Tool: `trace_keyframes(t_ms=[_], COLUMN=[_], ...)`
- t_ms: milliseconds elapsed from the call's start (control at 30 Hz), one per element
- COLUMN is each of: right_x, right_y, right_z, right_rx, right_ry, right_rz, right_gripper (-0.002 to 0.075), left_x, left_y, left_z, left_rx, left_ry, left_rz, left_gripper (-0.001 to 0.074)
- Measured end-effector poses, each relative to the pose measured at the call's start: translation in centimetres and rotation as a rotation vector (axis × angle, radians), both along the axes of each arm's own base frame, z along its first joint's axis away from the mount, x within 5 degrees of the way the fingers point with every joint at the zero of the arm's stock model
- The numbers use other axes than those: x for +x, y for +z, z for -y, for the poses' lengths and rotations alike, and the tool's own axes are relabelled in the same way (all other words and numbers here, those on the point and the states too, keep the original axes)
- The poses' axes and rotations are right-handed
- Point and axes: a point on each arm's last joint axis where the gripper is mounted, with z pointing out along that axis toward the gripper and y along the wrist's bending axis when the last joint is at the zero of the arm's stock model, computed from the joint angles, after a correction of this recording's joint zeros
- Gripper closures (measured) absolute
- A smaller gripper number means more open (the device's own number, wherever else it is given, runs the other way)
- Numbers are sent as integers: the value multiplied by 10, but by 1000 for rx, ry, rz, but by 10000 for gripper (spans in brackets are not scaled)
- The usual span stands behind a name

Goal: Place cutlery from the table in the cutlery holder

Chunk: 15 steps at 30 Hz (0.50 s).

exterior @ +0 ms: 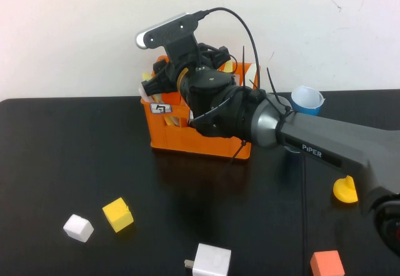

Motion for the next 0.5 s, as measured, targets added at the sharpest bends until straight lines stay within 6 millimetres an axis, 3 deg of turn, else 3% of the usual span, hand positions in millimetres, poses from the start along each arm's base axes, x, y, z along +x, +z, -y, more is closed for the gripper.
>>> trace_keyframes(t_ms=[267,500], right_x=[3,3], right_y=[-3,-3], right_z=[6,11], right_rx=[-26,-43], right_ry=[-72,-136], right_rz=[3,5], right_gripper=[599,645], left_x=[0,0], left_y=[0,0], left_z=[0,0], left_rx=[0,0], left_ry=[0,0], left_rz=[0,0], left_gripper=[738,738])
